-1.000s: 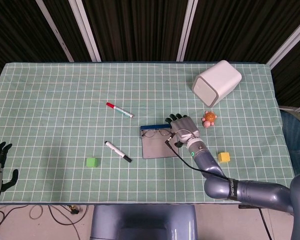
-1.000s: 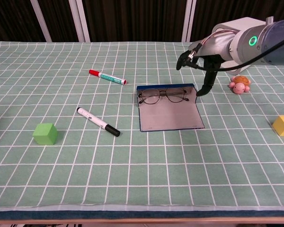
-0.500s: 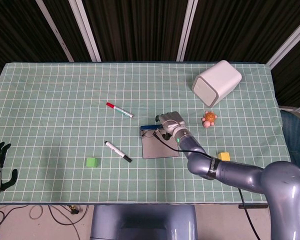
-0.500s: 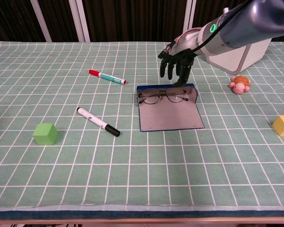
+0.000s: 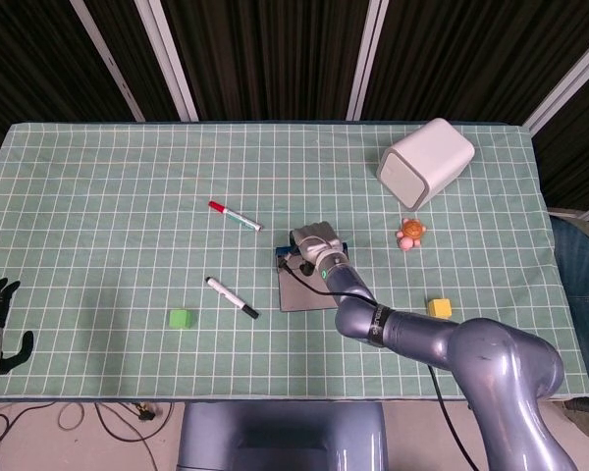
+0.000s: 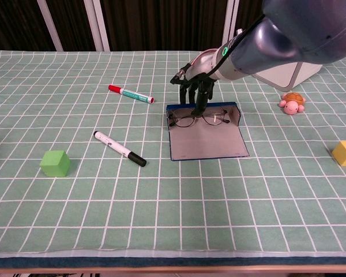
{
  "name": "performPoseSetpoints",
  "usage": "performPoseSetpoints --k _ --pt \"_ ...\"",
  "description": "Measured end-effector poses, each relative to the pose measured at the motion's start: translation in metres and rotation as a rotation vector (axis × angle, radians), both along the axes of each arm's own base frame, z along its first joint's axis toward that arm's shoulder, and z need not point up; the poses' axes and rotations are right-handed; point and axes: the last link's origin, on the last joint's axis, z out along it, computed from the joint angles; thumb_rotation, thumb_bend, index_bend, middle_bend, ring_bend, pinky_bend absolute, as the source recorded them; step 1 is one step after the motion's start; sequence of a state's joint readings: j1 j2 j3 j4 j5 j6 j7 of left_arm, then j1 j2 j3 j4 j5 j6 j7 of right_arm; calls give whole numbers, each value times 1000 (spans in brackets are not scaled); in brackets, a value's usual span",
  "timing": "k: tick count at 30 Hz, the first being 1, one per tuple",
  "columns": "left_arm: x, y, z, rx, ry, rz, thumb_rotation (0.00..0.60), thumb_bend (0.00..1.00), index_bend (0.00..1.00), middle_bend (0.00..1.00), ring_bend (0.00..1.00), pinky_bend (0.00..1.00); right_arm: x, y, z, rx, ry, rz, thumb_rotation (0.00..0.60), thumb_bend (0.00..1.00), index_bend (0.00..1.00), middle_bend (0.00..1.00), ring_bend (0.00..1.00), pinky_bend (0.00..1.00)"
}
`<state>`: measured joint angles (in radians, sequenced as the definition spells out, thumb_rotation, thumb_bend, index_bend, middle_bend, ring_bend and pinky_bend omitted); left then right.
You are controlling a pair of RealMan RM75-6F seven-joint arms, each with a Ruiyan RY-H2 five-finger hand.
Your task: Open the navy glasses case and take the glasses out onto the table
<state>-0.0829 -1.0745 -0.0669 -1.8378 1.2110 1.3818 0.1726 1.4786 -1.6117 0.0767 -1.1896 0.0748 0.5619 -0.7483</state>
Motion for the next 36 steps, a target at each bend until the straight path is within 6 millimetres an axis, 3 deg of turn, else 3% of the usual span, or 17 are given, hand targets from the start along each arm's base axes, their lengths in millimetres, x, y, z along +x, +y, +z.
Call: performPoseSetpoints --k 36 --pt "-1 0 0 -2 6 12 600 458 63 0 0 0 -11 -13 -7 -53 -6 -2 600 508 405 360 335 236"
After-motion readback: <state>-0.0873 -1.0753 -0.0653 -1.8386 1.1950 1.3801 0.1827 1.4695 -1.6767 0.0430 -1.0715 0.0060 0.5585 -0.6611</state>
